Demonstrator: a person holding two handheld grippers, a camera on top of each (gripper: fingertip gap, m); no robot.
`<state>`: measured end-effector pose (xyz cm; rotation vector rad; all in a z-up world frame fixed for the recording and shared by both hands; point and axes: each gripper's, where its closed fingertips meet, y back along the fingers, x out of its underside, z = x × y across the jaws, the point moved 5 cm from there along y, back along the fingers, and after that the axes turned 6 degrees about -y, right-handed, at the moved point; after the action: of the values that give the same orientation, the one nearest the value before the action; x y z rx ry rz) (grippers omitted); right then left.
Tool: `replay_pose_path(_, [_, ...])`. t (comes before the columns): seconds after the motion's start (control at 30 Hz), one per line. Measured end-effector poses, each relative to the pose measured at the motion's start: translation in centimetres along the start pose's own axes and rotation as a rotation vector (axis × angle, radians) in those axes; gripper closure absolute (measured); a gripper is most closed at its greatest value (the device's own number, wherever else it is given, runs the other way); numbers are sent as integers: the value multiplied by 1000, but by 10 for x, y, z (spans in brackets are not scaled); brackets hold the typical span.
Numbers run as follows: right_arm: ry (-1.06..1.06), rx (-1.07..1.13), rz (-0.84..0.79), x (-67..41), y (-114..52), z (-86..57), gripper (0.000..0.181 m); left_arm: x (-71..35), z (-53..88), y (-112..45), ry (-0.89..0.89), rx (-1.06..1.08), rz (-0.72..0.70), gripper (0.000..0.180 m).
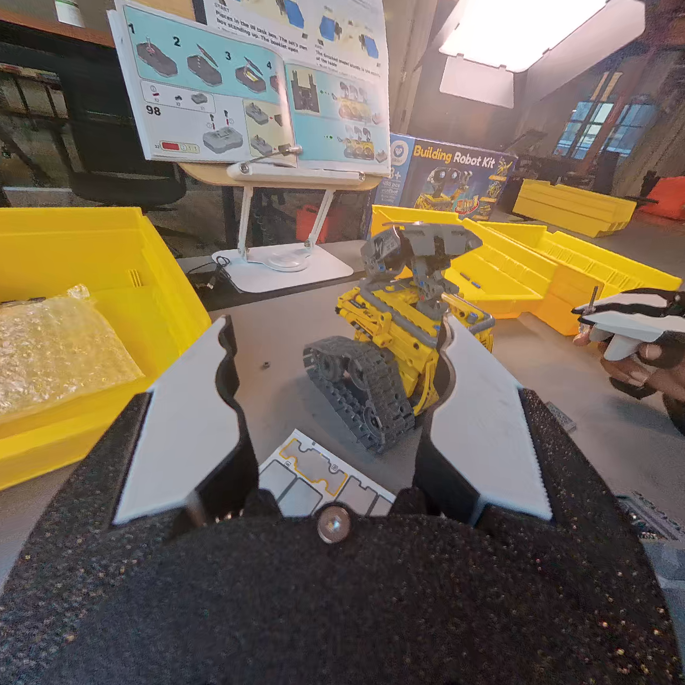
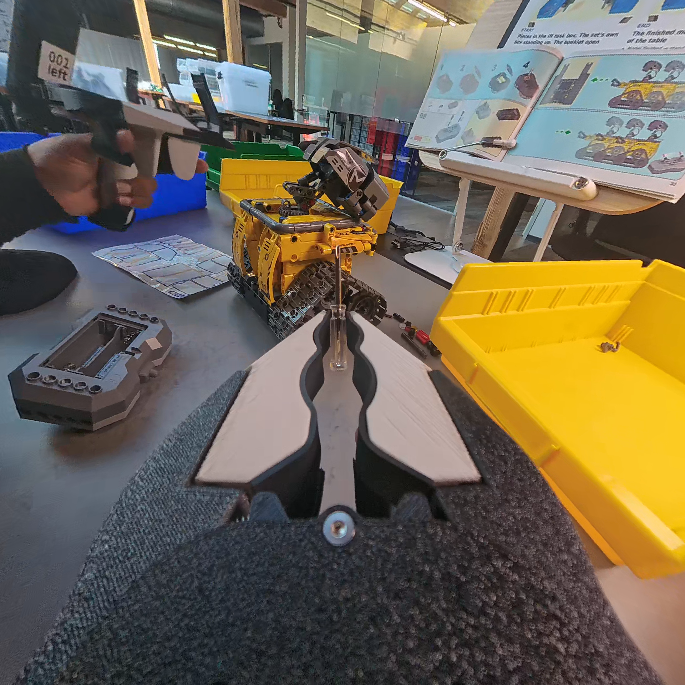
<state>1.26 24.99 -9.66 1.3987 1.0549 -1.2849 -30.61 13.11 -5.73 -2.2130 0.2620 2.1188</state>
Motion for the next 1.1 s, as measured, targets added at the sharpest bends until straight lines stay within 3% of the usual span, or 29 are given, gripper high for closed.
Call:
replay_pose_path(0.3, [10, 0, 33, 5, -3, 2, 173, 42, -12, -10, -77, 14, 95, 75])
replay_pose_path(0.67, [47, 92, 224, 30, -10, -18, 173, 58, -22, -18, -149, 63, 175, 77])
replay_pose_path(0.87, [151, 112, 553, 64, -6, -26, 173, 54, -22, -15, -171, 45, 165, 78])
replay_pose_path(1.1, [139, 44, 668, 72, -6, -18, 174, 53, -25, -16, -192, 35, 155, 81])
